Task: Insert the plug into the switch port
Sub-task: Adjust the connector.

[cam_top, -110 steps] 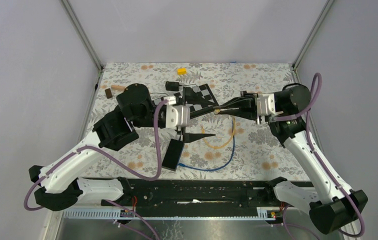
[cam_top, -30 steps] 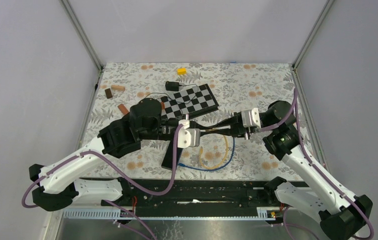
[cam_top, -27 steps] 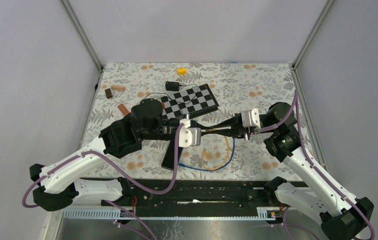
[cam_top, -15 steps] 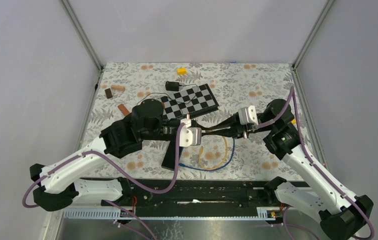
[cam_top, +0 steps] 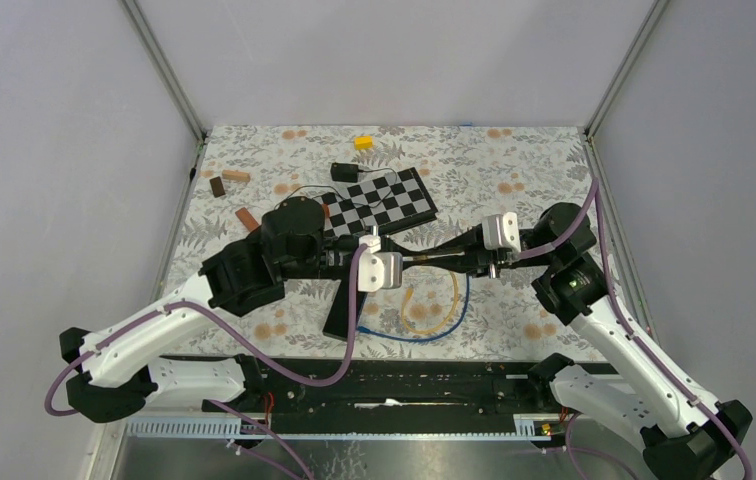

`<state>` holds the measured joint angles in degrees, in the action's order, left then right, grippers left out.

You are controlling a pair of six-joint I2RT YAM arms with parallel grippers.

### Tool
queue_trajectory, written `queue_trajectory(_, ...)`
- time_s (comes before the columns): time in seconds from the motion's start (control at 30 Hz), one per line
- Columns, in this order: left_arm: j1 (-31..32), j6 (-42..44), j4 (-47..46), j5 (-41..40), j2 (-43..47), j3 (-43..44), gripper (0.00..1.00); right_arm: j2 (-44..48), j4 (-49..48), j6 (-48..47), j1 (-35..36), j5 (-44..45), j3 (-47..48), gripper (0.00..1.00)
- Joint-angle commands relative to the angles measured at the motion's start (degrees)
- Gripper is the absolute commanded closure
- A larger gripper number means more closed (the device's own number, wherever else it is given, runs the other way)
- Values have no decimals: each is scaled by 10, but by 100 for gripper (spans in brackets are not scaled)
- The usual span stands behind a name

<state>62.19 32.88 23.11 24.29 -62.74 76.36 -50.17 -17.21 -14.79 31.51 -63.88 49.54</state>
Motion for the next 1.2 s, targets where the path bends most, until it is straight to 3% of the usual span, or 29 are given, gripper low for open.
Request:
queue_trajectory(0.0, -3, 4, -44, -17, 11, -5, 100, 6, 7, 7, -1, -3, 0, 100)
queue_trajectory(0.23, -20, -26, -128, -16, 4, -36, 100, 2, 9, 7, -1, 7, -21, 100)
queue_trajectory(0.43, -102, -117, -202, 71, -53, -23, 100, 1, -1, 7, -1, 200, -30, 100)
queue_trajectory(0.57, -118, -154, -228, 69, -89, -2, 100, -11, -18, 7, -1, 368, -11, 100)
queue_trajectory(0.6, -118, -163, -229, 65, -97, 1, 100, -11, -18, 36, -1, 406, -6, 13)
queue_trajectory(0.63, -118, -173, -241, 59, -103, 2, 100, -12, -19, 59, -1, 439, -4, 2)
queue_trajectory(0.77, -118, -213, -271, 37, -131, 11, 100, -10, -9, 142, -1, 535, 4, 0)
queue_trajectory(0.93, -118, -240, -277, 37, -156, 28, 100, -1, 2, 184, -1, 514, 1, 0)
queue_trajectory(1.03, -119, -238, -277, 14, -154, 27, 100, 10, 18, 155, -1, 495, -6, 0)
queue_trajectory(1.17, -124, -236, -267, -18, -147, 29, 100, 43, 35, 36, -1, 412, -38, 0)
